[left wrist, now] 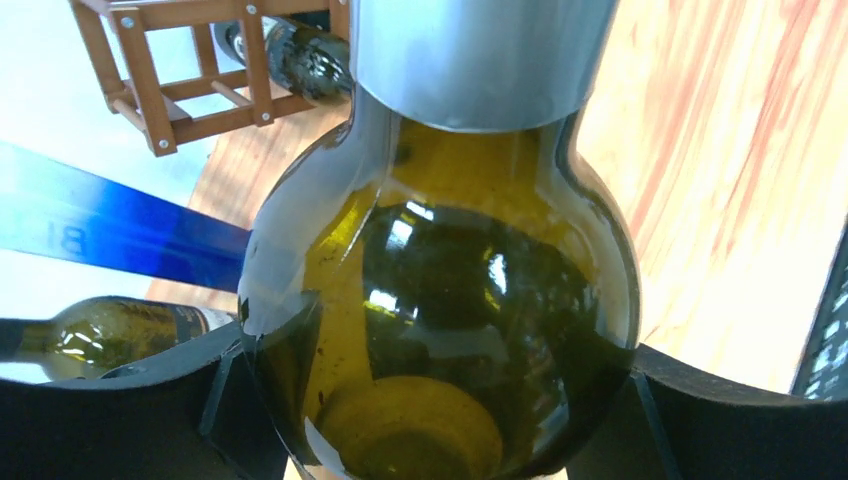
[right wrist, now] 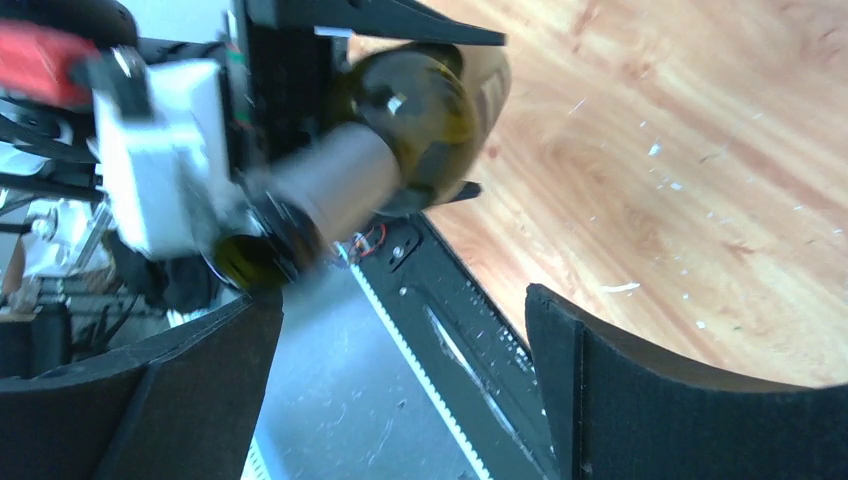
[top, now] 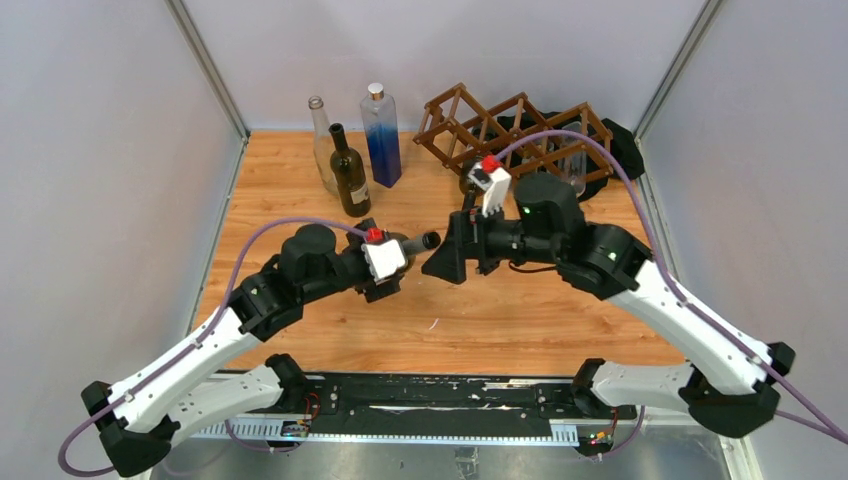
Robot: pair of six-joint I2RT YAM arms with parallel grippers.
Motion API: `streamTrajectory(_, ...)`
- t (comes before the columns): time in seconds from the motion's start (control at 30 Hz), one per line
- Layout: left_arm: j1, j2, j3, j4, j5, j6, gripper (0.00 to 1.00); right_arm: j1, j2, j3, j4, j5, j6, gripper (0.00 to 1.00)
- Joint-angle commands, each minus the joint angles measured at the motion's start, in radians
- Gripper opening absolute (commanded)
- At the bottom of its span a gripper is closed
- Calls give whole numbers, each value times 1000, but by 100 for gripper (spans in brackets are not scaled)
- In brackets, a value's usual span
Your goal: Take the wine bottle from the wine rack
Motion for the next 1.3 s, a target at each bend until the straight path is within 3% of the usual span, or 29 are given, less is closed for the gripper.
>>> streamTrajectory(0.0,29,17,169,104,29,-275,0,-21,-119,-101,105,116,-36,95)
streamTrajectory(0.2,134,85,315,123,118,-546,0,-21,-200,-259,251,134,-43,95)
streamTrajectory(0.43,245,146,411,164,326,-786,0,-1,-206,-475,679,90,-132,96)
streamTrajectory(0.57,253,147,427,184,445,-851,0,-1,-144,-453,809,5,-177,96)
streamTrajectory(0.8,254,144,425,219,530,-917,0,3,-56,-448,1017,-143,-105,96)
streamTrajectory(1.2,254,159,457,261,555,-957,0,57,44,-454,1139,-131,-115,96)
streamTrajectory(1.27,254,150,456,250,547,-949,1,59,40,-459,1131,-119,-127,79)
